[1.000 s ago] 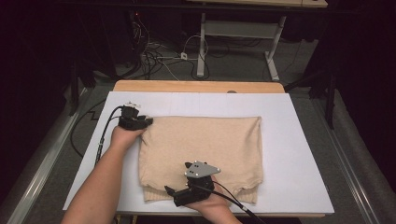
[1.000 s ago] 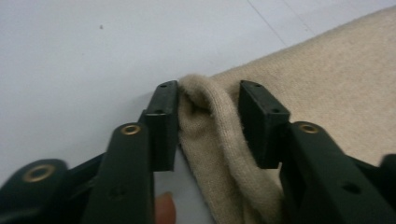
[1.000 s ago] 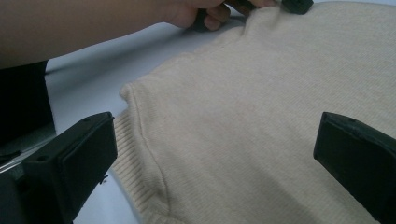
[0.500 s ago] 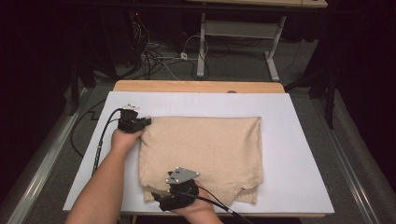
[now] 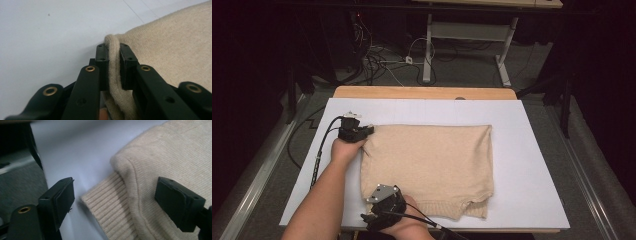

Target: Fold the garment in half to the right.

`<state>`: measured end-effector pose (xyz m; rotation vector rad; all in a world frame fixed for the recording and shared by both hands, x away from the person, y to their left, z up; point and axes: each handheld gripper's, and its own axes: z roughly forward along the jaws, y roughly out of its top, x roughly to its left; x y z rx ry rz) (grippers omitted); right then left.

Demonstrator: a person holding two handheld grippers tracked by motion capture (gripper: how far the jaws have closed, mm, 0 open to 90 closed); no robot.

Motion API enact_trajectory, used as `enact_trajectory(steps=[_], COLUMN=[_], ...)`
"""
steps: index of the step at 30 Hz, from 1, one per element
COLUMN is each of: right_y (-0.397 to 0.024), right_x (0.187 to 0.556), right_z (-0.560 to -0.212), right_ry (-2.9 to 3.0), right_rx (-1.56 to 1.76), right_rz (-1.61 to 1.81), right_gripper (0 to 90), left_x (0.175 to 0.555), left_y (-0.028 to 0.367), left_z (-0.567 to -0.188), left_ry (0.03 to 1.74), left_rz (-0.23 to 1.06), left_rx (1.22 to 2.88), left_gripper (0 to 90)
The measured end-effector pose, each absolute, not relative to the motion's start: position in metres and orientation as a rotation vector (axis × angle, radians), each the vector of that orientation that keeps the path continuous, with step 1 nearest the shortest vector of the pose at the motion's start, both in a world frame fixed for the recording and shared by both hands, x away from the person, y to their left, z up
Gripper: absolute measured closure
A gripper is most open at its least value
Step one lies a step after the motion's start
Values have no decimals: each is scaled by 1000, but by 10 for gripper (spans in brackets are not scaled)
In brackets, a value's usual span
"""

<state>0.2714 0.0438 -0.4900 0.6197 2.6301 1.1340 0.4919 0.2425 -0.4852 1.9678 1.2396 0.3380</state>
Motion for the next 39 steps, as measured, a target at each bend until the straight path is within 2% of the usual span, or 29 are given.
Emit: enact_trajectory(steps=[3,6,11,12,15,16,17,21,25,39], right_y=[46,47,44,44,40,38,37,35,30,9], right_x=[268,268,269,269,272,274,274,277,279,279], right_z=[-491,-491,-490,-490,-489,-488,-488,-488,-488,-474], right_ry=[2598,2590,2579,2579,2572,2561,2553,2544,2551,2526], right_rx=[601,590,586,586,588,584,586,591,592,632], right_rz=[1094,1076,1068,1068,1052,1057,1049,1048,1101,1306], right_gripper=[251,279,392,392,523,629,673,744,778,786], left_x=[492,492,491,491,491,490,489,489,489,483], left_y=[242,242,242,242,241,241,240,239,239,236], left_z=[-485,-485,-485,-485,-485,-485,-485,-485,-485,-484], left_ry=[1239,1240,1239,1239,1237,1234,1231,1233,1234,1222], left_rz=[341,342,347,347,357,365,377,382,382,435], left_rx=[1969,1969,1971,1971,1975,1977,1983,1984,1983,1990], left_gripper=[778,778,778,778,778,779,779,779,779,779])
